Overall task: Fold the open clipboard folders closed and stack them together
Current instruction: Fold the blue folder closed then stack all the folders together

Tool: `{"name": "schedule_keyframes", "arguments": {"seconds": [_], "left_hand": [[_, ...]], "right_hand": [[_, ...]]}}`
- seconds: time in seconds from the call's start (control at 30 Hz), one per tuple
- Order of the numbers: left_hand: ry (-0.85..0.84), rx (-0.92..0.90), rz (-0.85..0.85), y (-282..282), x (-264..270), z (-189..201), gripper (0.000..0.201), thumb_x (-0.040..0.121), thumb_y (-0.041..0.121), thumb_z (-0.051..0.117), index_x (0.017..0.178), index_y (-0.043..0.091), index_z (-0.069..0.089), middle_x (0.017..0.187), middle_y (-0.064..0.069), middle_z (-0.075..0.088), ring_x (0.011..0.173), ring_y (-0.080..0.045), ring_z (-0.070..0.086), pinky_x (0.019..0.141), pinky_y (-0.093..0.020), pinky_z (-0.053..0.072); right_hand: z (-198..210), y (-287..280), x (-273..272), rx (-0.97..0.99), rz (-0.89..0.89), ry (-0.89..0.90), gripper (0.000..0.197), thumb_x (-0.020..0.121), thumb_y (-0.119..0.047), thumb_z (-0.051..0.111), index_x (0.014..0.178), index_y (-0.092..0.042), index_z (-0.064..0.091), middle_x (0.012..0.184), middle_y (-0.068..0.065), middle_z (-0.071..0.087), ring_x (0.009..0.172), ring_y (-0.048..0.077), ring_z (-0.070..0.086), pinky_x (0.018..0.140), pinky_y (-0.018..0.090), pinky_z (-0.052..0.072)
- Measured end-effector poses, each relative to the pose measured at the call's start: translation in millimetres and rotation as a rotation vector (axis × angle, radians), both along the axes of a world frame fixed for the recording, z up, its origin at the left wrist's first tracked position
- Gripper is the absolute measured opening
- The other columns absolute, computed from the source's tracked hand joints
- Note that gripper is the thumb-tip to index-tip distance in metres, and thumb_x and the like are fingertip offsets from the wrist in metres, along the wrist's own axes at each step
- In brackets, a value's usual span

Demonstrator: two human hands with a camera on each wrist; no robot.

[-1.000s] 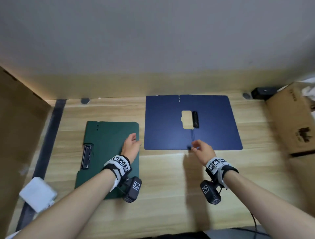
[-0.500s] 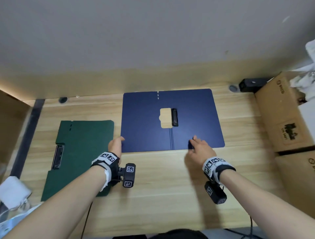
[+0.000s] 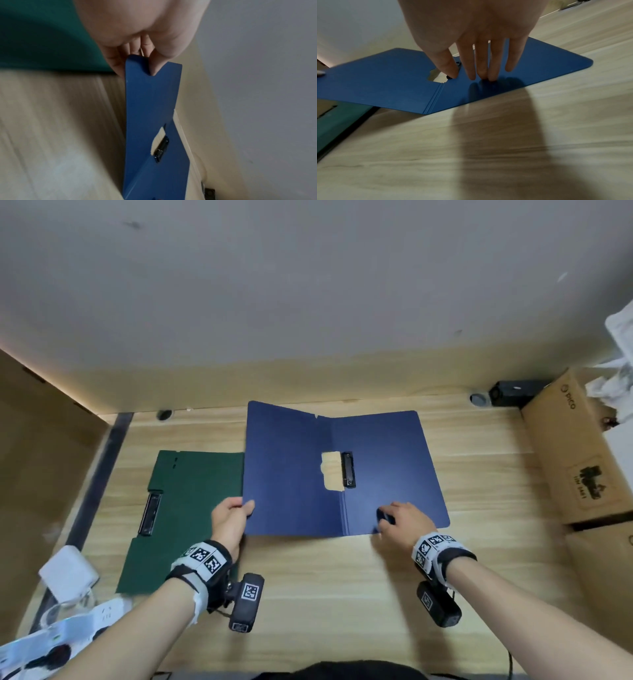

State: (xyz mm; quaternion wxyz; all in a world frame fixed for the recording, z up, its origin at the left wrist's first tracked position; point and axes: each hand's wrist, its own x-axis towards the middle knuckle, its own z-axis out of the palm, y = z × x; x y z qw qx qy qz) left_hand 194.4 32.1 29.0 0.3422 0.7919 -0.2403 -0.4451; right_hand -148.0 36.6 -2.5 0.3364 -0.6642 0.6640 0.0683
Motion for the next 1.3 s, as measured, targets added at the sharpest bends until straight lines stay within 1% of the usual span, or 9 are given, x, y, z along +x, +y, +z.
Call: {"name": "schedule_keyframes", "arguments": {"seconds": [0.17,0.3,0.57,0.7,0.9,0.97,1.1,1.2,1.3], "left_hand": [[-0.063,-0.177,-0.129,6.4,10.7,52.7,0.010,0.091,0.008,0.061,0.083,0.012,0.057,0.092,-0.019,0.069,0.083,-0.028,0.064,0.088,-0.049,0.052],[-0.087,-0.262,-0.280,10.4,3.5,81.4,0.014,0.088,0.006,0.062,0.078,0.011,0.054,0.084,-0.012,0.066,0.077,-0.023,0.062,0.075,-0.039,0.049],[-0.078,-0.294,-0.553,-2.5,-54.7,98.9,0.018,0.080,0.026,0.068,0.088,0.018,0.055,0.087,-0.012,0.068,0.077,-0.024,0.065,0.073,-0.043,0.056],[-0.090,-0.280,-0.648,-7.0,-90.3,94.0,0.021,0.084,0.039,0.067,0.093,0.023,0.059,0.084,0.005,0.066,0.073,-0.011,0.059,0.070,-0.034,0.054],[0.065,-0.212,-0.671,-14.3,-114.8,70.7,0.009,0.096,0.026,0.053,0.098,0.020,0.059,0.096,-0.002,0.067,0.083,-0.014,0.064,0.063,-0.036,0.051],[-0.001,-0.166,-0.665,-15.4,-111.8,51.2,0.009,0.093,0.023,0.056,0.100,0.021,0.061,0.093,0.000,0.064,0.082,-0.014,0.062,0.066,-0.035,0.052],[-0.090,0.033,-0.605,-12.0,-92.2,3.8,0.029,0.088,0.012,0.059,0.116,0.016,0.059,0.111,-0.004,0.063,0.090,-0.017,0.059,0.084,-0.035,0.050],[-0.088,0.210,-0.568,-2.9,-78.6,-22.8,0.050,0.086,0.011,0.062,0.134,0.011,0.048,0.134,-0.011,0.055,0.119,-0.027,0.056,0.101,-0.042,0.046],[0.032,0.267,-0.520,-1.1,-72.8,-36.2,0.063,0.087,0.007,0.063,0.144,0.006,0.037,0.142,-0.013,0.049,0.129,-0.028,0.050,0.105,-0.036,0.042]], "right_hand": [[-3.4,7.5,40.0,0.008,0.150,-0.053,0.024,0.083,-0.029,0.043,0.098,-0.025,0.061,0.103,0.000,0.063,0.101,0.025,0.055,0.080,0.040,0.051],[-7.9,11.3,59.4,0.053,0.213,-0.106,0.034,0.084,-0.028,0.044,0.115,-0.025,0.058,0.119,-0.002,0.062,0.112,0.025,0.050,0.085,0.038,0.048],[3.6,-4.6,38.2,0.083,-0.015,-0.209,0.049,0.088,-0.032,0.052,0.137,-0.028,0.052,0.132,-0.002,0.063,0.124,0.023,0.056,0.104,0.036,0.044],[5.6,-13.2,12.8,0.052,-0.138,-0.316,0.042,0.089,-0.030,0.056,0.129,-0.020,0.059,0.121,0.003,0.069,0.116,0.021,0.062,0.104,0.035,0.044],[-2.6,-15.4,-22.8,-0.038,-0.472,-0.558,0.044,0.090,-0.053,0.039,0.107,-0.023,0.066,0.102,0.007,0.073,0.090,0.028,0.070,0.096,0.049,0.050],[-1.6,-13.8,-29.4,-0.069,-0.557,-0.552,0.045,0.089,-0.058,0.033,0.103,-0.030,0.065,0.114,0.008,0.070,0.100,0.029,0.067,0.099,0.047,0.047],[-15.4,-4.9,-37.7,-0.061,-0.573,-0.420,0.057,0.096,-0.038,0.047,0.147,-0.016,0.035,0.147,0.006,0.047,0.133,0.026,0.047,0.112,0.042,0.034],[-24.8,-0.3,-30.8,-0.025,-0.571,-0.458,0.067,0.092,-0.024,0.056,0.151,-0.015,0.025,0.150,0.009,0.044,0.133,0.025,0.048,0.113,0.043,0.035],[-32.6,0.0,-17.9,-0.032,-0.556,-0.447,0.071,0.087,-0.021,0.058,0.150,-0.014,0.026,0.148,0.007,0.047,0.131,0.026,0.051,0.111,0.047,0.037]]}}
